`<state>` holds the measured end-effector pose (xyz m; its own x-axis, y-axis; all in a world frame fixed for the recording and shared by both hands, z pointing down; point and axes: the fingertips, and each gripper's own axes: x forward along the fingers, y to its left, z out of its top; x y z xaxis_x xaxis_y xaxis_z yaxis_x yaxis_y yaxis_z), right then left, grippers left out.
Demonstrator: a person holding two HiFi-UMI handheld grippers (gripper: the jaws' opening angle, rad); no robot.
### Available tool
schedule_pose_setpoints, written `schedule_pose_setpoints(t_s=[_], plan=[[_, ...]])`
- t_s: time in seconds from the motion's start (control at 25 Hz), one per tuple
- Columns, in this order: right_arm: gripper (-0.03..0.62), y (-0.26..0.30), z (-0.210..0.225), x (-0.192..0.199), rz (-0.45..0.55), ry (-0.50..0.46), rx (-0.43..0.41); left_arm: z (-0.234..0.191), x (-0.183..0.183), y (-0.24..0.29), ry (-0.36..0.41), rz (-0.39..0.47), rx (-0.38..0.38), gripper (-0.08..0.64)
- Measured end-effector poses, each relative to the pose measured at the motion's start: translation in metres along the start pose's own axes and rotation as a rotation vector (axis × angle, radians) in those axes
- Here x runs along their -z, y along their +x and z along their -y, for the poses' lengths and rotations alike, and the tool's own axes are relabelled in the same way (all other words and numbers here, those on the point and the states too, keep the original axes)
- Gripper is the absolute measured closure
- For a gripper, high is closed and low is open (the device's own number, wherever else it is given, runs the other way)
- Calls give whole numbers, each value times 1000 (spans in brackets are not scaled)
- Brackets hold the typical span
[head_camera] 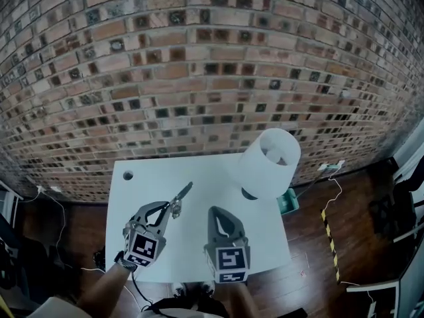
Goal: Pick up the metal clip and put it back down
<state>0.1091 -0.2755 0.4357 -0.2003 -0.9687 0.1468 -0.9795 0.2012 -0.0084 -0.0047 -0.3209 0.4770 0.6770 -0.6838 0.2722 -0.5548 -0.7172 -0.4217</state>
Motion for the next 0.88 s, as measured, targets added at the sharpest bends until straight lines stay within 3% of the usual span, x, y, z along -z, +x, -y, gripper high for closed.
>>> schedule_pose_setpoints(t_s=[0.12,0.44,0.72,0.88], plan=[[607,2,6,10,-11,7,6,5,18,13,89,-68,9,532],[607,7,26,33,-32,28,13,24,35,47,324,-148,49,532],[607,15,48,50,-50,46,36,48,66,76,583,-225,97,531],[607,16,56,55,-46,42,49,66,91,86,658,-280,157,531]])
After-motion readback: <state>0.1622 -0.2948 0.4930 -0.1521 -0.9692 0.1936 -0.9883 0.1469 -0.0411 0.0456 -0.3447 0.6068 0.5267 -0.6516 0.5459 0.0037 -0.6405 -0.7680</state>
